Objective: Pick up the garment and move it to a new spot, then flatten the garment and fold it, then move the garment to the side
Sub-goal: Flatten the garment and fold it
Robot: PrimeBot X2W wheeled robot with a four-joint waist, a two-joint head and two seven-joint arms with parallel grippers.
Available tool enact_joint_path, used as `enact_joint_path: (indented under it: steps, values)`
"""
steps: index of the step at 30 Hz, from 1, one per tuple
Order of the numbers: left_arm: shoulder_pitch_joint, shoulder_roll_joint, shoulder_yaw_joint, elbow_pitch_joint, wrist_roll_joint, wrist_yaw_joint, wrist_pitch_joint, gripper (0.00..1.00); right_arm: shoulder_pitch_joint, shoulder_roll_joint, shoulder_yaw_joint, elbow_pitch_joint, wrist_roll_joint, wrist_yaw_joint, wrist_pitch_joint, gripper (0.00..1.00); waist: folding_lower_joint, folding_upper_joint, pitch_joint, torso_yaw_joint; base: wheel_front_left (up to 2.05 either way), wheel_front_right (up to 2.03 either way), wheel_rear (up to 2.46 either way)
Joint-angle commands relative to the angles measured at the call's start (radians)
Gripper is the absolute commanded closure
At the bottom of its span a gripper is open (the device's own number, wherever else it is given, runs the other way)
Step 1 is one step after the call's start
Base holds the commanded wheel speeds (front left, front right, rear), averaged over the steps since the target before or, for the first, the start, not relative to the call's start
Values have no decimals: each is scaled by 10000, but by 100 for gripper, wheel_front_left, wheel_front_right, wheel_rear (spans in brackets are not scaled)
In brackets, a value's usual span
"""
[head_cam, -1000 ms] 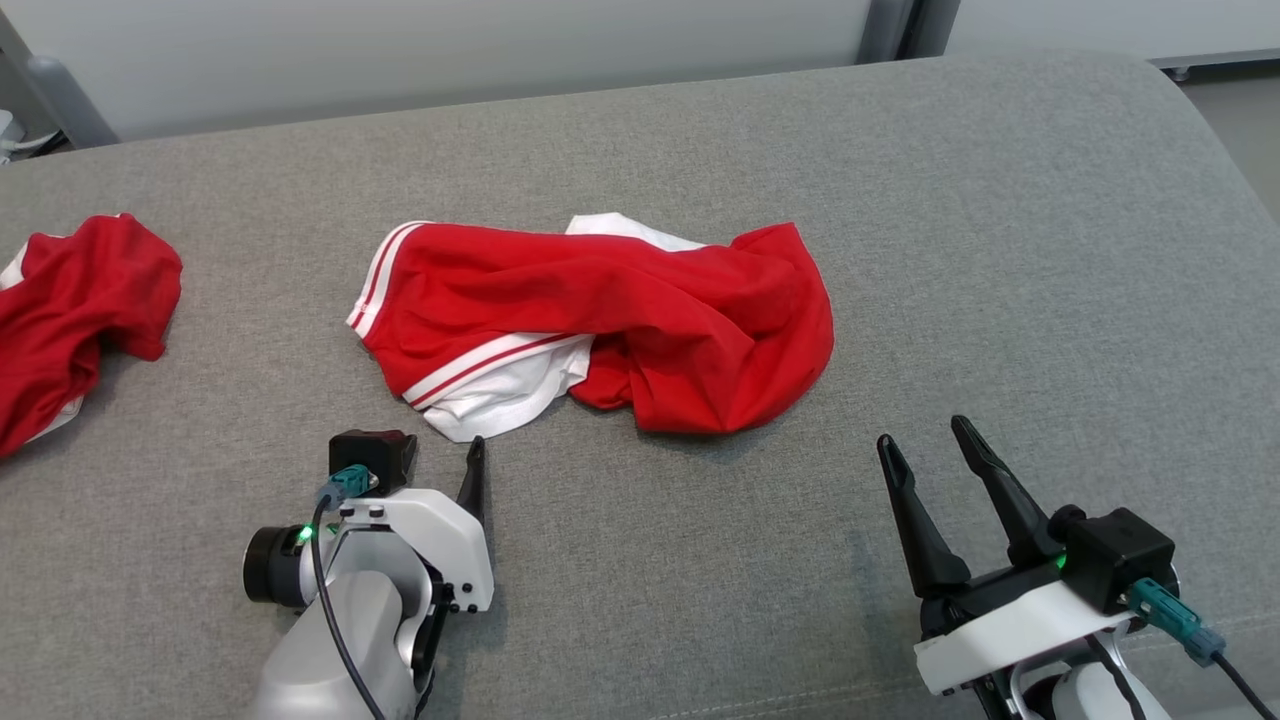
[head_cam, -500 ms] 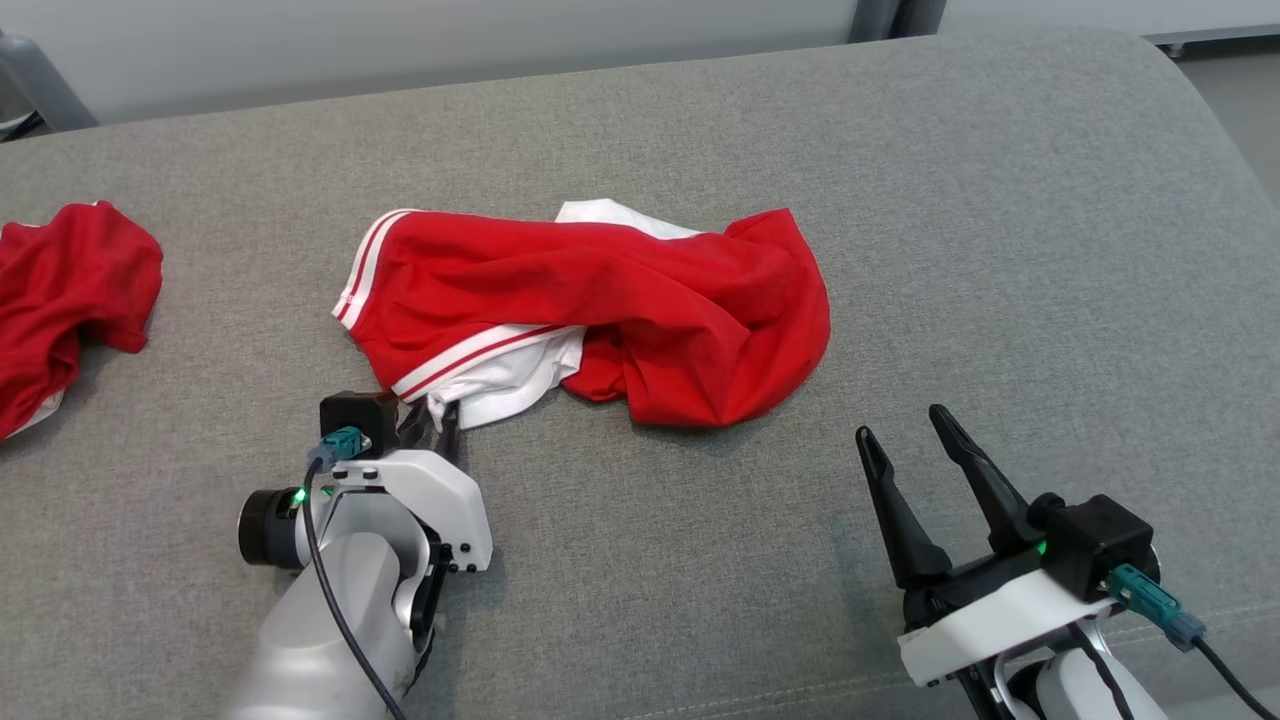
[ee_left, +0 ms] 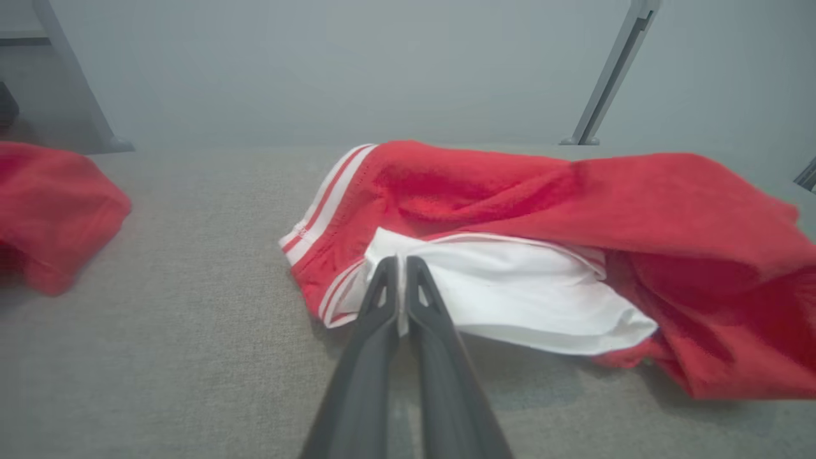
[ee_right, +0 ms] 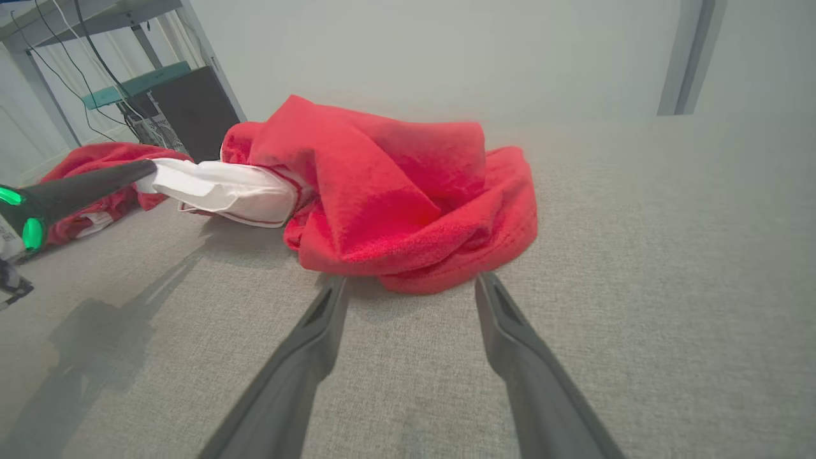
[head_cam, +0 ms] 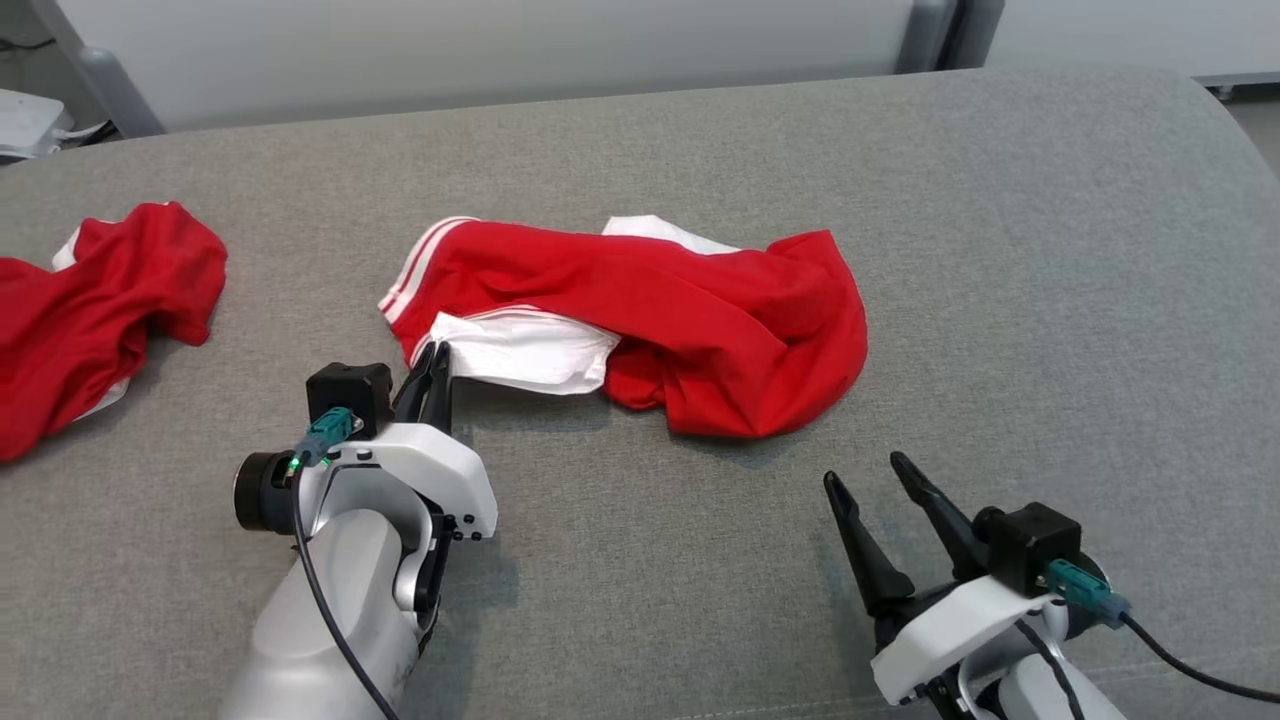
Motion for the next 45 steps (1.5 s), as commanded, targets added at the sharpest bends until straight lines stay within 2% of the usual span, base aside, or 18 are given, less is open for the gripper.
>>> enact_joint_path:
  steps: [1, 10, 18, 19, 20, 21, 22, 27, 31, 37, 45]
  values:
    - [58, 320, 378, -507, 230, 117, -131, 100, -438, 117, 275, 71, 163, 71, -134, 0, 0, -1, -90, 193, 0, 0, 0]
    - [484, 250, 530, -1432, 766, -56, -131, 100, -1611, 429, 249, 1733, 158, 71, -134, 0, 0, -1, -158, 822, 0, 0, 0]
    - [426, 199, 314, -2144, 804, -196, -131, 100, -2764, 554, 273, 3813, -63, 71, -134, 0, 0, -1, 84, 1324, 0, 0, 0]
    - [437, 198, 276, -2254, 778, -209, -131, 100, -2870, 560, 303, 3993, -42, 71, -134, 4, 0, -1, 104, 1345, 0, 0, 0]
    - [452, 197, 250, -2365, 756, -215, -131, 100, -2977, 565, 321, 4151, -13, 71, -134, 50, 0, -1, 136, 1362, 0, 0, 0]
    - [464, 196, 239, -2487, 737, -215, -131, 100, -3085, 568, 333, 4312, 12, 71, -134, 70, 0, -1, 163, 1375, 0, 0, 0]
    - [481, 196, 232, -2606, 735, -213, -131, 100, -3179, 571, 355, 4485, 46, 71, -134, 100, 0, -1, 182, 1385, 0, 0, 0]
    - [630, 195, 272, -3126, 799, -215, -131, 100, -3522, 577, 340, 4903, 206, 71, -134, 100, 0, -1, 196, 1371, 0, 0, 0]
    - [882, 194, 503, -3664, 873, -209, -131, 100, -3529, 555, 52, 4500, 133, 71, -134, 100, 0, -1, 58, 1291, 0, 0, 0]
    - [1551, 194, 993, -5142, 1264, -222, -131, 100, -2967, 66, -807, 2626, -491, 71, -134, 100, 0, -1, -416, 1100, 0, 0, 0]
    - [2712, 251, 1413, -8360, 1736, -154, -131, 100, -1951, -717, -2159, -74, -1695, 71, -134, 100, 0, -1, -1179, 779, 0, 0, 0]
